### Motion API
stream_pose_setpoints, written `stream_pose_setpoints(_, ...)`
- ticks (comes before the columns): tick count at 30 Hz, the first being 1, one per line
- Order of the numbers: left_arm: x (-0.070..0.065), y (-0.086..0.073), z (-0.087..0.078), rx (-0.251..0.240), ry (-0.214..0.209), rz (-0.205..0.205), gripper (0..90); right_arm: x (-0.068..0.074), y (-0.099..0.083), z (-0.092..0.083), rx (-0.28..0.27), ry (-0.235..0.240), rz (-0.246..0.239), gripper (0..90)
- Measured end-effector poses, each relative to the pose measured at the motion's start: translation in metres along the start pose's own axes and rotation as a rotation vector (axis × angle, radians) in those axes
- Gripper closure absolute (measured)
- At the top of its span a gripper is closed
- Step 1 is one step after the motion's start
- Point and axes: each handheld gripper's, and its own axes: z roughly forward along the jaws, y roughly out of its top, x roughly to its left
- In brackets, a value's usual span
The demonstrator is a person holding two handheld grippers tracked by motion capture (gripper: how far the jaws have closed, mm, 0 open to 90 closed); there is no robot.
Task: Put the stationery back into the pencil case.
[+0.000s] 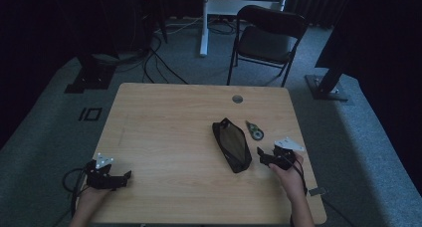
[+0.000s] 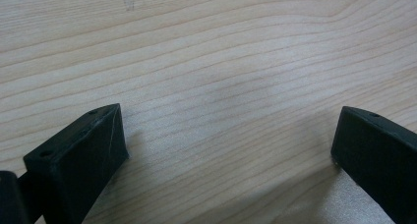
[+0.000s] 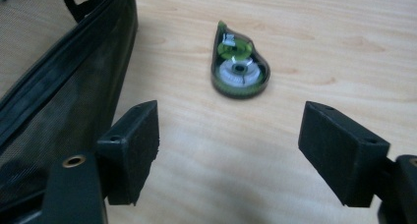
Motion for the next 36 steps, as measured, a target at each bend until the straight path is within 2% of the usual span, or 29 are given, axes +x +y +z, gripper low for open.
stream_pose_setpoints(7, 0.0, 0.0, 0.0, 0.001, 0.0, 0.0, 0.1, -0.007, 0.014, 0.013, 0.008, 0.001, -0.014, 21.2)
stream_pose_setpoints(10, 0.0, 0.0, 0.0, 0.001, 0.0, 0.0, 0.1, -0.012, 0.022, 0.024, 0.012, 0.007, -0.005, 24.2)
stream_pose_setpoints(13, 0.0, 0.0, 0.0, 0.001, 0.0, 0.0, 0.1, -0.013, 0.024, 0.029, 0.01, 0.027, 0.002, 24.4)
stream_pose_setpoints(14, 0.0, 0.0, 0.0, 0.002, 0.0, 0.0, 0.1, -0.015, 0.027, 0.035, 0.016, 0.044, 0.007, 25.1)
stream_pose_setpoints(16, 0.0, 0.0, 0.0, 0.001, 0.0, 0.0, 0.1, -0.016, 0.029, 0.037, 0.024, 0.038, 0.009, 27.0)
stream_pose_setpoints(17, 0.0, 0.0, 0.0, 0.002, 0.0, 0.0, 0.1, -0.017, 0.034, 0.041, 0.022, 0.028, -0.008, 28.4)
stream_pose_setpoints(21, 0.0, 0.0, 0.0, 0.001, 0.0, 0.0, 0.1, -0.017, 0.041, 0.048, 0.019, 0.042, -0.016, 26.5)
stream_pose_setpoints(22, 0.0, 0.0, 0.0, 0.002, 0.0, 0.0, 0.1, -0.016, 0.046, 0.053, 0.031, 0.036, -0.036, 24.9)
stream_pose_setpoints(23, 0.0, 0.0, 0.0, 0.001, 0.0, 0.0, 0.1, -0.016, 0.046, 0.053, 0.031, 0.036, -0.036, 24.9)
stream_pose_setpoints(24, 0.0, 0.0, 0.0, 0.002, -0.001, 0.0, 0.1, -0.015, 0.049, 0.059, 0.041, 0.049, -0.032, 20.2)
stream_pose_setpoints(26, 0.0, 0.0, 0.0, 0.002, 0.0, 0.0, 0.1, -0.015, 0.05, 0.064, 0.054, 0.042, -0.051, 20.1)
stream_pose_setpoints(32, 0.0, 0.0, 0.0, 0.002, 0.0, 0.0, 0.1, -0.017, 0.053, 0.078, 0.081, 0.039, -0.055, 19.2)
stream_pose_setpoints(36, 0.0, 0.0, 0.0, 0.001, 0.0, 0.0, 0.1, -0.019, 0.054, 0.091, 0.123, 0.054, -0.072, 18.8)
